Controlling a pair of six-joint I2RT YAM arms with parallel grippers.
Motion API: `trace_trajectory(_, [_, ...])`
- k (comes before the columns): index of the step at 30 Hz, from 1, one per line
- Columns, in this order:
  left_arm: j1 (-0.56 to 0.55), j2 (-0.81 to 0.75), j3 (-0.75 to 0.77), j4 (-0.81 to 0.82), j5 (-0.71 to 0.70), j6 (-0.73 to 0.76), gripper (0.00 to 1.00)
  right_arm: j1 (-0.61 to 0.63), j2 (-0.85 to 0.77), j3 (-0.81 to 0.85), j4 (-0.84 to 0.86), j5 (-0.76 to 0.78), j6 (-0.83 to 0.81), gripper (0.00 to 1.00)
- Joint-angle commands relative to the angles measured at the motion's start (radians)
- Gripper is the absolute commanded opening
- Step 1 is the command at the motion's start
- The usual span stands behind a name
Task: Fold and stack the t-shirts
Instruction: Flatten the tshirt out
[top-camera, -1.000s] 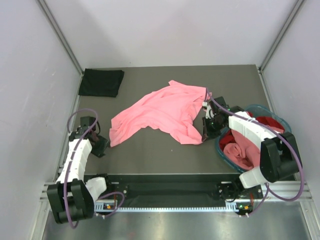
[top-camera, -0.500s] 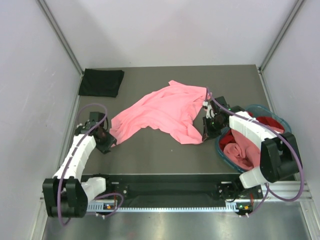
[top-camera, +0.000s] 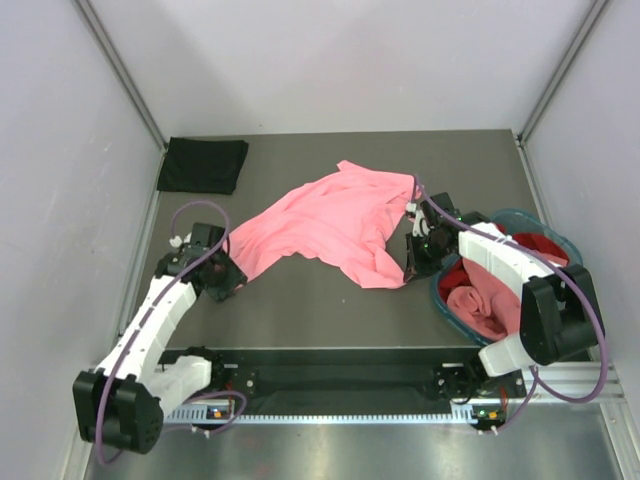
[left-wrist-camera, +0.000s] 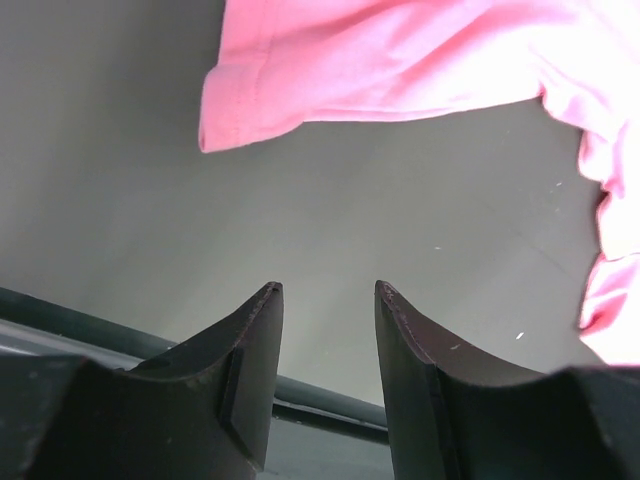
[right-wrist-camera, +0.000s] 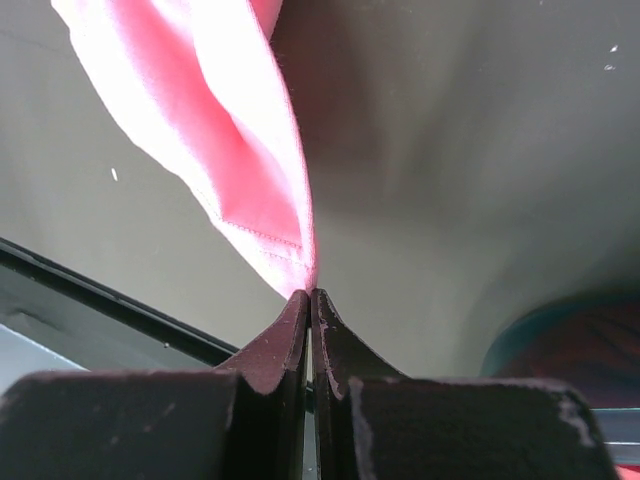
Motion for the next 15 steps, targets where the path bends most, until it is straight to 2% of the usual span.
trace_trajectory(1, [0.053,-0.088,-0.03,0.0,-0.007,-0.004,0.47,-0.008,-0.04,0.013,0.01,-0.01,0.011,0.0])
trace_trajectory(3, [0.097,-0.171,-0.062,0.0,-0.007,-0.004,0.47,-0.008,-0.042,0.013,0.01,-0.01,0.017,0.0])
trace_trajectory(7, [0.269,-0.326,-0.134,0.0,-0.007,-0.004,0.47,-0.008,-0.048,0.01,0.016,-0.018,0.028,0.0])
trace_trajectory(9, [0.278,-0.396,-0.159,0.0,-0.007,-0.004,0.47,-0.008,-0.052,0.013,0.013,-0.023,0.035,0.0])
trace_trajectory(15, [0.291,-0.427,-0.211,0.0,-0.007,-0.004,0.47,-0.008,-0.1,0.022,0.037,-0.07,0.071,0.0])
